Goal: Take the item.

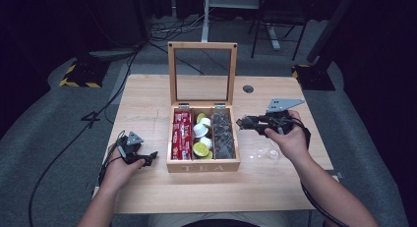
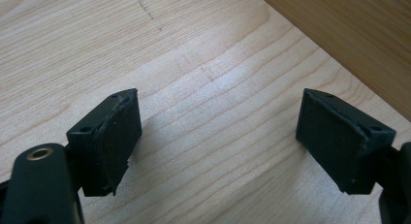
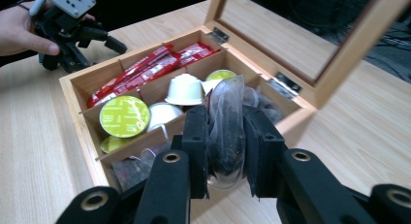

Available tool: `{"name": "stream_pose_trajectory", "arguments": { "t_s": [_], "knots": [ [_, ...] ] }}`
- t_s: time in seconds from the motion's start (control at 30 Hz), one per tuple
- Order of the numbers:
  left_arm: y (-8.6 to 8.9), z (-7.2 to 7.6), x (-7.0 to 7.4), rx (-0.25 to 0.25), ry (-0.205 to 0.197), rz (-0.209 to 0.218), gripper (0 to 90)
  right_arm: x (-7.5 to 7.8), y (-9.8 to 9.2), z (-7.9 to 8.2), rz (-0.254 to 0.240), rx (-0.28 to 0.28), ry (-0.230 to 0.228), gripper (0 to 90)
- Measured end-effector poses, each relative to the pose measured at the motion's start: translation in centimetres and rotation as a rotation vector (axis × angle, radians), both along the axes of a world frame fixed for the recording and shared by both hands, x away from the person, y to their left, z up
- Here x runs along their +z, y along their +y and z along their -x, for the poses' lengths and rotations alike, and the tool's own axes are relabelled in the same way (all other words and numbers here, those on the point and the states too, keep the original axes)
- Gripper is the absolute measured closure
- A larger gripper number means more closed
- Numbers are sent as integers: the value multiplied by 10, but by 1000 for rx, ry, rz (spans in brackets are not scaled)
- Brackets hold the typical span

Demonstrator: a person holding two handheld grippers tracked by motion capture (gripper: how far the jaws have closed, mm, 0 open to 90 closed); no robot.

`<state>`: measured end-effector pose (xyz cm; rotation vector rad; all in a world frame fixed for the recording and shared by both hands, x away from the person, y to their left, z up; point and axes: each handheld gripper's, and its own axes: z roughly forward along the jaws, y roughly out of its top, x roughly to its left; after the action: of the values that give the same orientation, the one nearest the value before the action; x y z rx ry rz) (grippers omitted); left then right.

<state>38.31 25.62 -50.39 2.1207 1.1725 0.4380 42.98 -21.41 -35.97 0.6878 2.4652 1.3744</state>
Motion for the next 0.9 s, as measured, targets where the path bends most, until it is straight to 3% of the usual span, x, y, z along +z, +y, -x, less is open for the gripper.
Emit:
{"name": "stream_pose_trajectory", "arguments": {
  "t_s": [0.67, 0.9],
  "knots": [
    [0, 1, 0, 3, -3, -2, 167, 13, -72, 6, 5, -160, -25, 735],
    [0, 1, 0, 1, -1, -1, 162, 6, -92, 9, 38, -223, -13, 735]
  ]
}}
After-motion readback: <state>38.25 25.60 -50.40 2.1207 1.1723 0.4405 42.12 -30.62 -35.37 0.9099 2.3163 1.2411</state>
